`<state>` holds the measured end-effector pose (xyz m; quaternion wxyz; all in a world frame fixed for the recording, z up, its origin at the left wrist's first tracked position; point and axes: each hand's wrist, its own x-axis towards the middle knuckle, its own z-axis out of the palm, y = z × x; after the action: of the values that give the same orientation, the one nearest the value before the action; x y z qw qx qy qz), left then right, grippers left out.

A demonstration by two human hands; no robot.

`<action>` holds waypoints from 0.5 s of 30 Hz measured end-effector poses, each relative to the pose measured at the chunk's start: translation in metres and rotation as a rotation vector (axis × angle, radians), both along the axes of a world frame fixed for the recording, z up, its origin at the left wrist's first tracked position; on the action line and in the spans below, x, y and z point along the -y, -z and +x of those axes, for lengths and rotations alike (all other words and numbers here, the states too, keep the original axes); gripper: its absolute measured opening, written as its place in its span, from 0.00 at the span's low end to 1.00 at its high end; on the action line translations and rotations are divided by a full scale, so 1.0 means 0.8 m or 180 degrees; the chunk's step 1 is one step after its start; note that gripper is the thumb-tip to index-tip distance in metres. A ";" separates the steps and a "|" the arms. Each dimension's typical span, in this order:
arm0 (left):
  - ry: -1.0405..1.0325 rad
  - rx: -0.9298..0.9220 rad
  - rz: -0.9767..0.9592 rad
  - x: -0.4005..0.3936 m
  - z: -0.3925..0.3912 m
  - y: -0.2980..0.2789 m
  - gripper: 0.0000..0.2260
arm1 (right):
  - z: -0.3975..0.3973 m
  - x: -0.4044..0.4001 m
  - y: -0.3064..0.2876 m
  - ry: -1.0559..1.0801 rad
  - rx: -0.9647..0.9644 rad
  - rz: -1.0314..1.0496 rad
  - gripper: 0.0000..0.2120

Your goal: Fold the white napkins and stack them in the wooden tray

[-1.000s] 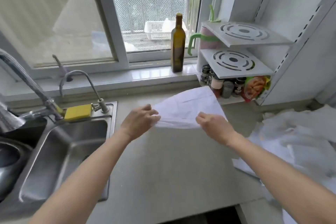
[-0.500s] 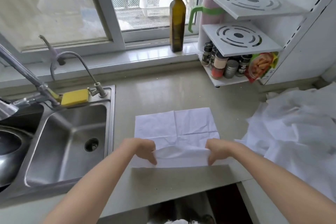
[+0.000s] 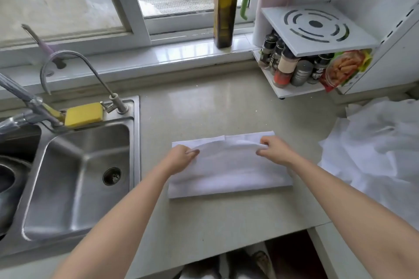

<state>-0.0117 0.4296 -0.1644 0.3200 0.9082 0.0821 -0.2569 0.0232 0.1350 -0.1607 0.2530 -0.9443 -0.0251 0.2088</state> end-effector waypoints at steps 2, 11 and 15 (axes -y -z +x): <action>0.0009 0.0016 0.0212 -0.002 0.009 0.014 0.20 | 0.013 -0.011 0.014 0.0093 -0.0016 -0.0166 0.13; 0.0545 0.0001 0.1034 -0.009 0.053 0.046 0.16 | 0.042 -0.030 0.040 0.0057 0.0064 -0.0678 0.11; 0.0606 -0.0195 0.1202 -0.007 0.066 0.056 0.18 | 0.047 -0.028 0.047 0.0013 0.0213 -0.0980 0.09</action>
<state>0.0414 0.4356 -0.2094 0.1158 0.9475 0.0523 -0.2935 0.0606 0.1573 -0.1983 0.1048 -0.9784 0.0008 0.1780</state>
